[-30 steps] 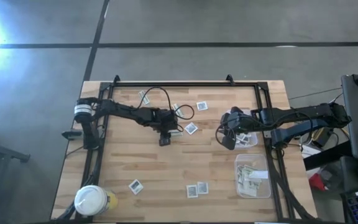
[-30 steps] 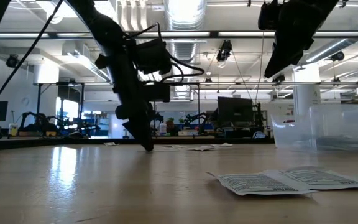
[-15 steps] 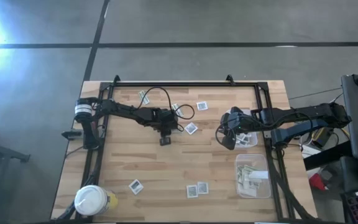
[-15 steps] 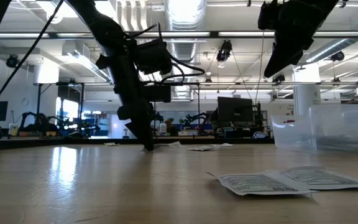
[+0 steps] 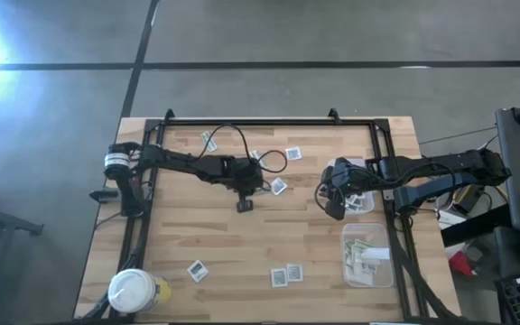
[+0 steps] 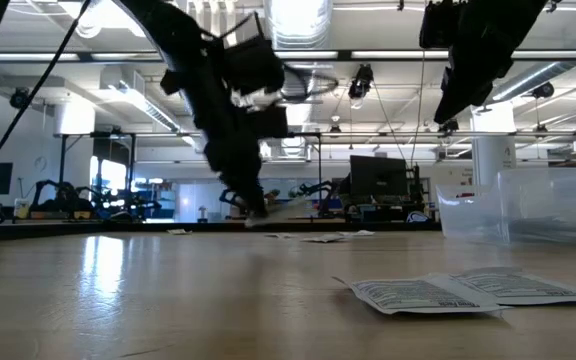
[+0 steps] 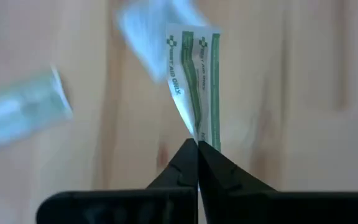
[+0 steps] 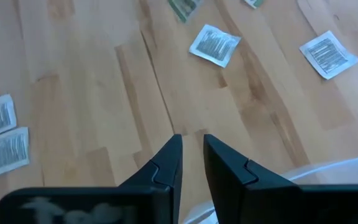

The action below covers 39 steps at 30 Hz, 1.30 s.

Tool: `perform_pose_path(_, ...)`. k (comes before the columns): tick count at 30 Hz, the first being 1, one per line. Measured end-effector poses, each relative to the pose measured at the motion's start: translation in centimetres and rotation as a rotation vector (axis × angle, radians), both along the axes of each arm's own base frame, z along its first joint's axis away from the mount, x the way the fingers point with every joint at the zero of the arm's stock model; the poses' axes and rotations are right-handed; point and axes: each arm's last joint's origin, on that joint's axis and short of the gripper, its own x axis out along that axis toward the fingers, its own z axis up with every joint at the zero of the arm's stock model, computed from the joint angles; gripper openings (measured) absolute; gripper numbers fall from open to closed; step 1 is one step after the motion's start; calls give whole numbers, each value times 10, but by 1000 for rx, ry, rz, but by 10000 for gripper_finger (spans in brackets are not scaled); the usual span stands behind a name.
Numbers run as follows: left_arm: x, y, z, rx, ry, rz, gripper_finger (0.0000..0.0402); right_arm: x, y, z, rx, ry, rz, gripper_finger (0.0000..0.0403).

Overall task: Pick & Place First Aid Supplies
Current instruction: Put the middle bandage pack into the bottom bin

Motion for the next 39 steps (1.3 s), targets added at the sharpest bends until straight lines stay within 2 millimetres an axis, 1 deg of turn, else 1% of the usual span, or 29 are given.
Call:
perform_pose_path(2, 7, -5, 9, 10, -64, -13, 1, 0, 0, 1, 0, -8, 0, 58)
perform_pose_path(6, 18, -20, 16, 20, -173, -43, 1, 4, 0, 1, 6, -42, -6, 56)
perform_pose_path(9, 26, -28, 23, 41, -284, -19, 0, 9, 0, 0, -7, -60, 12, 64)
perform_pose_path(15, 33, -39, 32, 163, -395, 60, 0, 20, 1, 1, -29, -134, 41, 104)
perform_pose_path(20, 38, -43, 38, 184, -485, 73, 0, 31, 1, 2, -53, -207, 49, 148)
perform_pose_path(25, 42, -48, 40, 204, -527, 48, 0, 41, 0, -2, -94, -231, 17, 186)
perform_pose_path(29, 42, -47, 41, 207, -535, 52, 0, 42, -3, -1, -154, -223, -37, 206)
perform_pose_path(34, 42, -48, 41, 208, -536, 50, 0, 42, -5, 0, -159, -226, -50, 216)
perform_pose_path(39, 45, -48, 46, 226, -588, 37, 0, 45, -8, -4, -176, -210, -71, 212)
